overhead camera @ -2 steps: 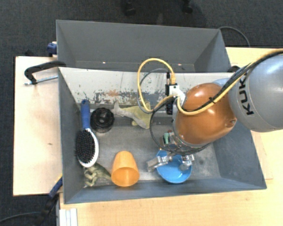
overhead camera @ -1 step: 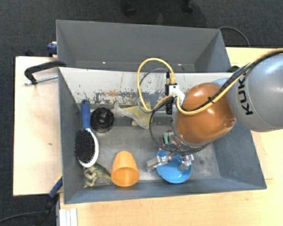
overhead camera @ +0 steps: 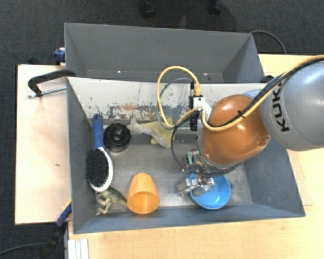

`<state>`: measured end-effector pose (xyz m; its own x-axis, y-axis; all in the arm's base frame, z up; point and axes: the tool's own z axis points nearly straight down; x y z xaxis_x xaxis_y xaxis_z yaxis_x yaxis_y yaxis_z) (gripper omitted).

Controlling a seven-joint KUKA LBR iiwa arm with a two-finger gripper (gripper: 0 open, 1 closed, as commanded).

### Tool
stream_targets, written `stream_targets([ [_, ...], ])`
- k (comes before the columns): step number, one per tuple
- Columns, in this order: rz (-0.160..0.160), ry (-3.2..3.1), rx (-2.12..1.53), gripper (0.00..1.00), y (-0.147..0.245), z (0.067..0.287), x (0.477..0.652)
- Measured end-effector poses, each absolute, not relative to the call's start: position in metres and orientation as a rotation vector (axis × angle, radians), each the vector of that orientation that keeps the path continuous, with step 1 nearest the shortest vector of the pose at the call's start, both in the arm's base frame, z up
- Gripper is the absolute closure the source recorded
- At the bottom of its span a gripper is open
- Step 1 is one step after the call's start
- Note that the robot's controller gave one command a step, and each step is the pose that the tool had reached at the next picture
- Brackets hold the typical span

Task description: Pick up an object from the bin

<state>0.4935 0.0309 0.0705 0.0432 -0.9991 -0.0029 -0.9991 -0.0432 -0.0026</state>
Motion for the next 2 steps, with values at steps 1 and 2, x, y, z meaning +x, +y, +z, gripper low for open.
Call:
stream_targets([
  [1,-0.003,2.171,-2.260,1.00,0.032,0.106,0.495],
  [2,-0.008,2.173,-2.254,1.00,0.034,0.181,0.497],
])
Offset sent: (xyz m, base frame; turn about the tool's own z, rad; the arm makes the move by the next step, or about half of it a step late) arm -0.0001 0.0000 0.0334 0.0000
